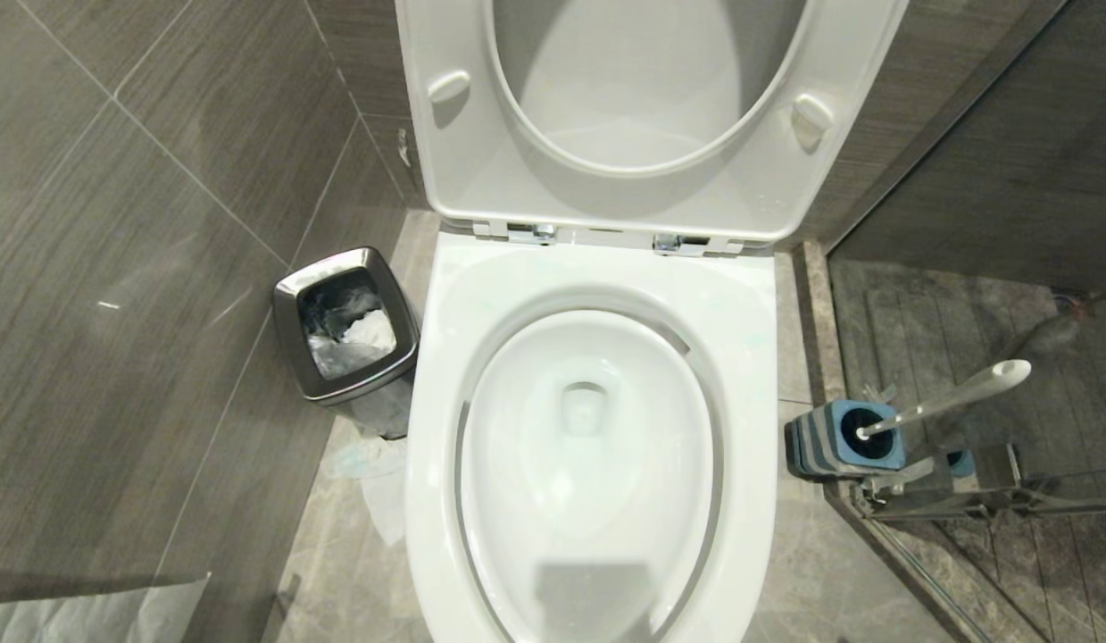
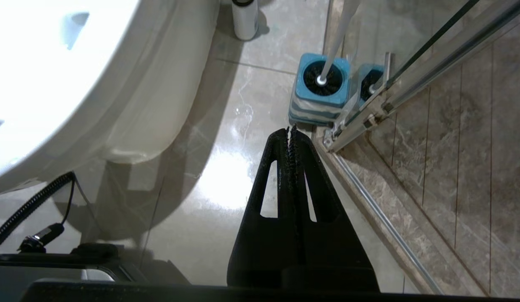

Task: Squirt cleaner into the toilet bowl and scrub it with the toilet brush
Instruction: Pour in the cleaning agent

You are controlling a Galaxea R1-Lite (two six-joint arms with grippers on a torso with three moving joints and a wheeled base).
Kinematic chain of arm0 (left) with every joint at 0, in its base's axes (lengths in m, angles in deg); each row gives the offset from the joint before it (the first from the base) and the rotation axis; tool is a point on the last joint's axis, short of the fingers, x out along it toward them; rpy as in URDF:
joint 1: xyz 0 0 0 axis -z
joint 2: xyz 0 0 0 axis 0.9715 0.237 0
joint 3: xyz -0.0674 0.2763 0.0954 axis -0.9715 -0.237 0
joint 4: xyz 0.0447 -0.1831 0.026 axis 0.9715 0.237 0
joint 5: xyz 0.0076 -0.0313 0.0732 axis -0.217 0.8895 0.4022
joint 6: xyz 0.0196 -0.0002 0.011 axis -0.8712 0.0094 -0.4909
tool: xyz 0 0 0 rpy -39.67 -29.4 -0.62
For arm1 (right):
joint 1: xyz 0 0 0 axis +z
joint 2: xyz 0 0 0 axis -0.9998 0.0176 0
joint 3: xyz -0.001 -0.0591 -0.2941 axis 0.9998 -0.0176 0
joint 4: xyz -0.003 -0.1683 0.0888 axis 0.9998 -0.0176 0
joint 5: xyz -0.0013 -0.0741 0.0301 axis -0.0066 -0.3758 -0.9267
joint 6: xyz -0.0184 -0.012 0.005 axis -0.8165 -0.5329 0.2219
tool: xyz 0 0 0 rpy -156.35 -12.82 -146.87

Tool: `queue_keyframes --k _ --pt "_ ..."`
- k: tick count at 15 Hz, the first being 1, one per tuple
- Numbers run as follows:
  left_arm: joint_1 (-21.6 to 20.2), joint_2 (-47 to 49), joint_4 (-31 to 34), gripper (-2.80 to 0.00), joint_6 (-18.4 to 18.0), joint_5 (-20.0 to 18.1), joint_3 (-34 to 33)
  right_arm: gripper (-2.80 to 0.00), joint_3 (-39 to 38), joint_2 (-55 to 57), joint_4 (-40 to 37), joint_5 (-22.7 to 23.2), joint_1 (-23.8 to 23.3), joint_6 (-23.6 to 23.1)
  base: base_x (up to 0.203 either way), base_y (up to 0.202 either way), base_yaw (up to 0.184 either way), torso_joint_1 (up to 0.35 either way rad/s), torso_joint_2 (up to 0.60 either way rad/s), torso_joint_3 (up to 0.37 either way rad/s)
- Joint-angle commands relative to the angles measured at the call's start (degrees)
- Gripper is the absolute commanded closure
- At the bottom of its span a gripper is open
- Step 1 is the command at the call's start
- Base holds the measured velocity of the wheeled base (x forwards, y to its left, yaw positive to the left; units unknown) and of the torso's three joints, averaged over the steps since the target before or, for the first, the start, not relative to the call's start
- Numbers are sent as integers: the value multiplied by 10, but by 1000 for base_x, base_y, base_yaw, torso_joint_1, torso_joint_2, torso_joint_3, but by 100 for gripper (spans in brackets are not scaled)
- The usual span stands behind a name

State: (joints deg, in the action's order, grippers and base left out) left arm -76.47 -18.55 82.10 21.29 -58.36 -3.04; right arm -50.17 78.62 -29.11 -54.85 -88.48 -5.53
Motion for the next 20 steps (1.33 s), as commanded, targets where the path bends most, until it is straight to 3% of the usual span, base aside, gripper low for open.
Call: queue_keyframes --k 1,11,20 --pt "0 1 0 0 0 0 0 0 0 0 0 0 0 0 0 0 0 4 1 -200" --pt "0 1 1 0 -1 0 -1 0 0 0 0 0 0 0 0 0 0 4 1 -197" --pt "0 1 0 0 4 1 -1 0 0 0 0 2 0 1 0 0 0 0 2 -22"
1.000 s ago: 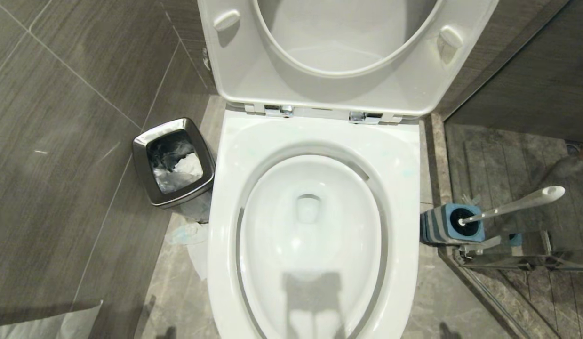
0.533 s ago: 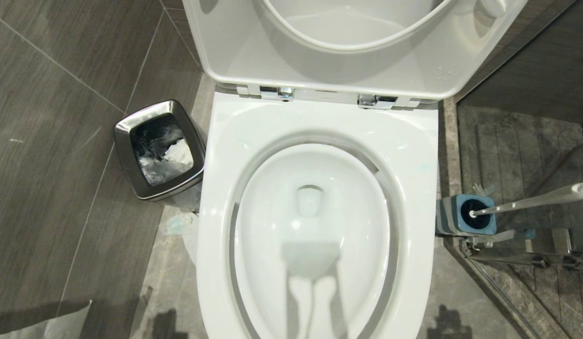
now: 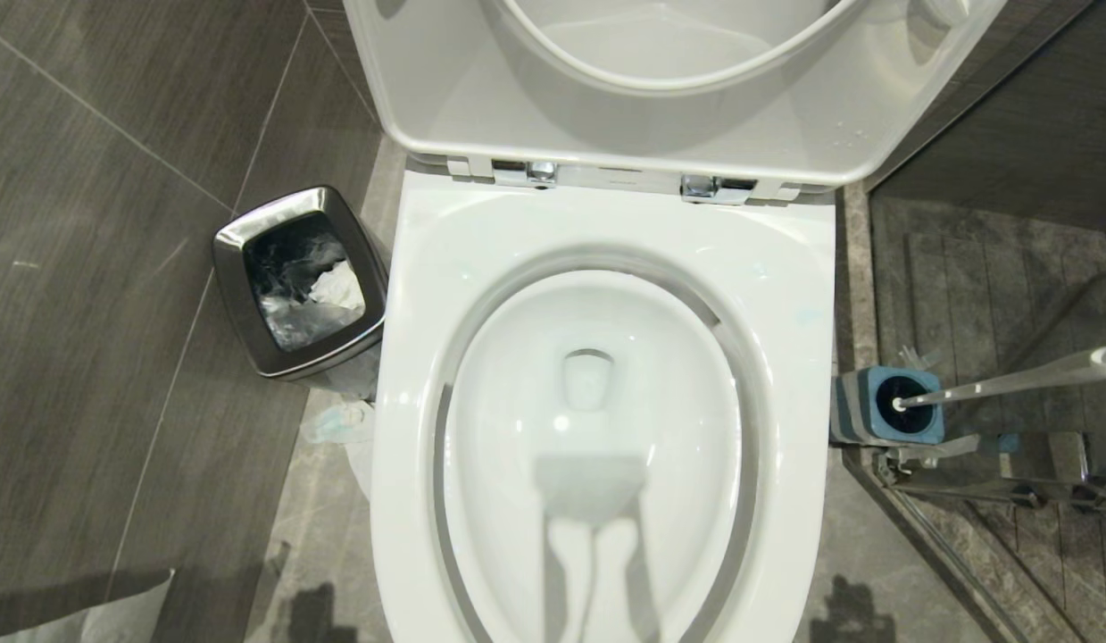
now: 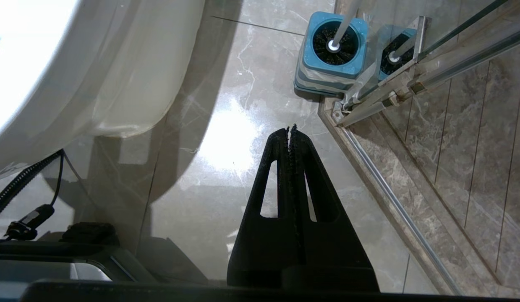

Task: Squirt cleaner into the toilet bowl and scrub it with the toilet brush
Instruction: Pour in the cleaning agent

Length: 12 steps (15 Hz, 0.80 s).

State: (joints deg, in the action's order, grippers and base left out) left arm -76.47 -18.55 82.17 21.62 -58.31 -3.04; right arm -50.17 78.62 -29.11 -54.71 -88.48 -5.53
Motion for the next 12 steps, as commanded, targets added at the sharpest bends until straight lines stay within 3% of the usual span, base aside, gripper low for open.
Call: queue_keyframes --k 1,4,7,9,12 --pt "0 1 0 0 1 0 -1 0 0 0 0 -1 0 2 0 0 0 0 0 0" --pt "0 1 0 0 1 0 -1 0 26 6 -26 -2 0 20 0 0 0 0 0 0" --pt "0 1 0 0 1 0 -1 0 122 48 -201 5 0 24 0 0 0 0 0 0" --pt "0 1 -1 0 1 0 -1 0 143 83 -217 4 1 25 0 0 0 0 0 0" --pt "0 1 -1 0 1 0 -1 0 196 221 -213 7 1 26 0 0 0 0 0 0"
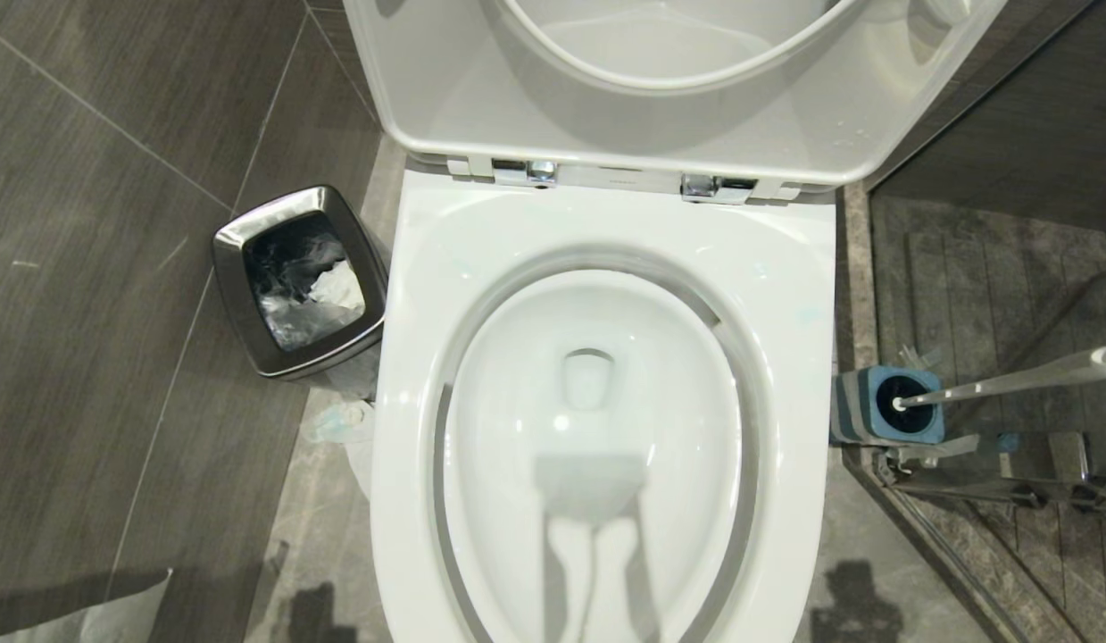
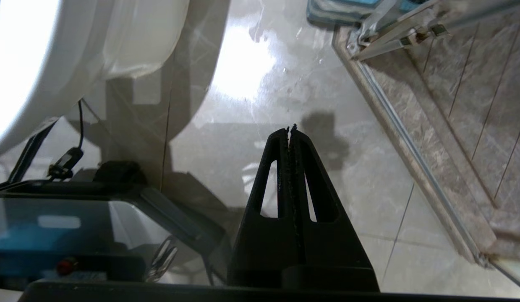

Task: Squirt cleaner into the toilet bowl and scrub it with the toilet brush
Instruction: Pour in the cleaning agent

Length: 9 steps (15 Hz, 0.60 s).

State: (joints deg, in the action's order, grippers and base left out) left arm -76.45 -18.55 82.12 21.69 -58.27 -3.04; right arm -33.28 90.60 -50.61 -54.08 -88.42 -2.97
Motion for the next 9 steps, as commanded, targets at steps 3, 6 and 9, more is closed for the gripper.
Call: queue_keyframes --k 3,6,9 --pt "0 1 0 0 0 0 -1 0 60 298 118 2 0 15 0 0 0 0 0 0" --pt "0 1 0 0 0 0 -1 0 58 509 356 6 0 21 0 0 0 0 0 0" --pt "0 1 0 0 0 0 -1 0 54 704 625 16 -2 23 0 0 0 0 0 0"
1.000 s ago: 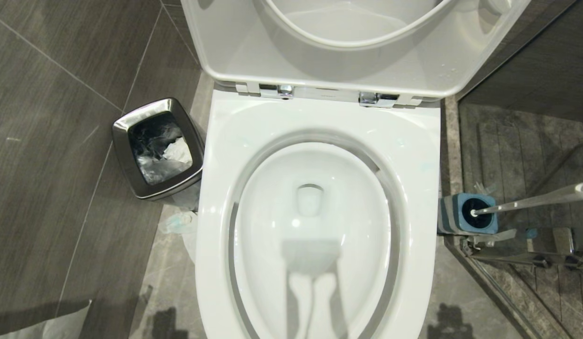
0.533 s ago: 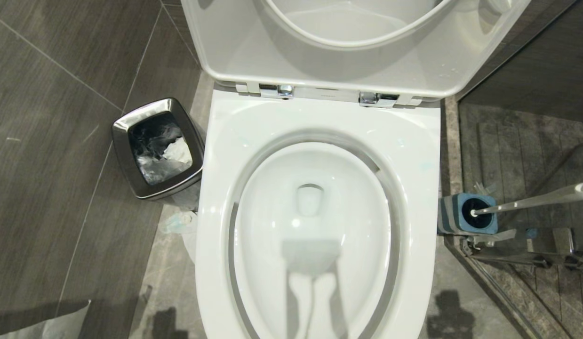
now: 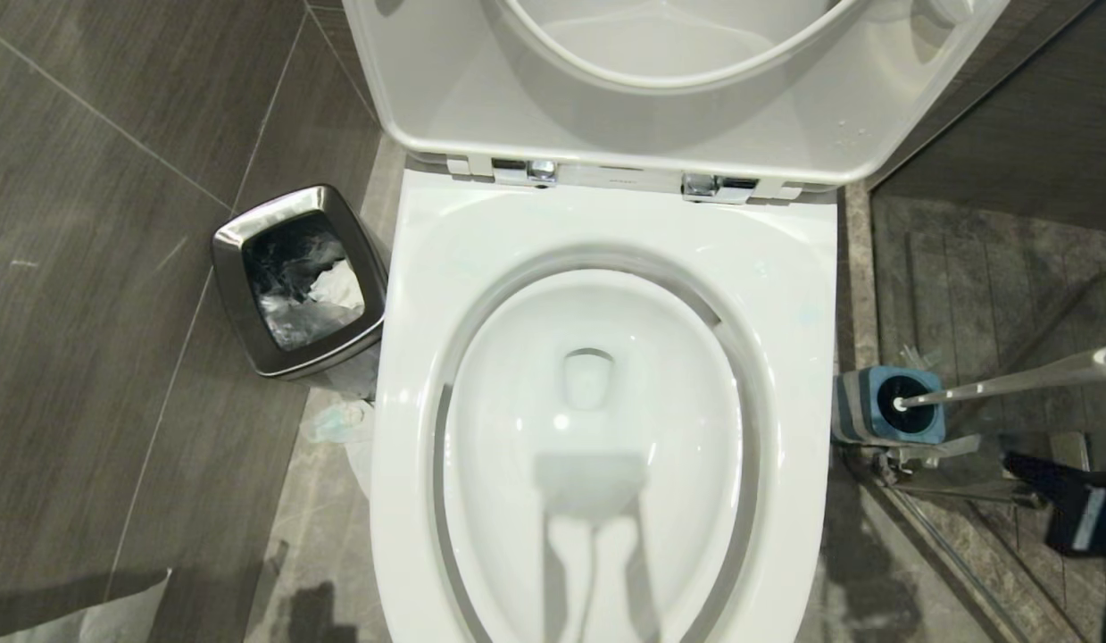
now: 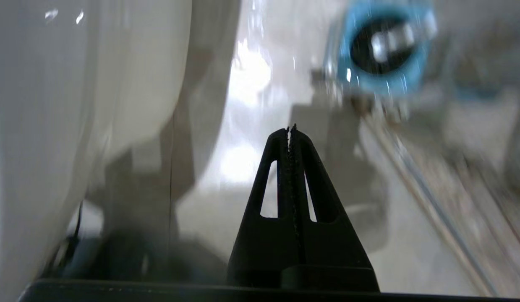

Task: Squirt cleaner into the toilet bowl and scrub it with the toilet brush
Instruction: Pour in the cleaning agent

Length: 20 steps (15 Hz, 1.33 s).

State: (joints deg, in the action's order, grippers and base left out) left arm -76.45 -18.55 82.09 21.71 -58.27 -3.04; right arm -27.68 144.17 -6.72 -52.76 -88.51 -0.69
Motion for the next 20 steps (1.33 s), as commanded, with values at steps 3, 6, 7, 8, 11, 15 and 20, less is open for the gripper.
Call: queue_keyframes --k 3,6,7,8,11,15,20 --pt "0 1 0 0 0 0 -1 0 -4 342 468 7 -11 -2 0 0 0 0 0 0" --pt "0 1 0 0 0 0 -1 0 5 471 621 7 -32 -2 0 0 0 0 0 0" --pt "0 1 0 0 0 0 -1 0 13 490 644 7 -39 1 0 0 0 2 26 8" --pt "0 1 0 0 0 0 -1 0 22 499 652 6 -41 2 0 0 0 0 0 0" --pt "0 1 0 0 0 0 -1 0 23 522 653 7 -41 0 0 0 0 0 0 0" --pt "0 1 1 0 0 0 -1 0 20 533 653 7 -40 -20 0 0 0 0 0 0" --pt "0 1 0 0 0 0 -1 0 26 569 653 4 -40 -47 0 0 0 0 0 0"
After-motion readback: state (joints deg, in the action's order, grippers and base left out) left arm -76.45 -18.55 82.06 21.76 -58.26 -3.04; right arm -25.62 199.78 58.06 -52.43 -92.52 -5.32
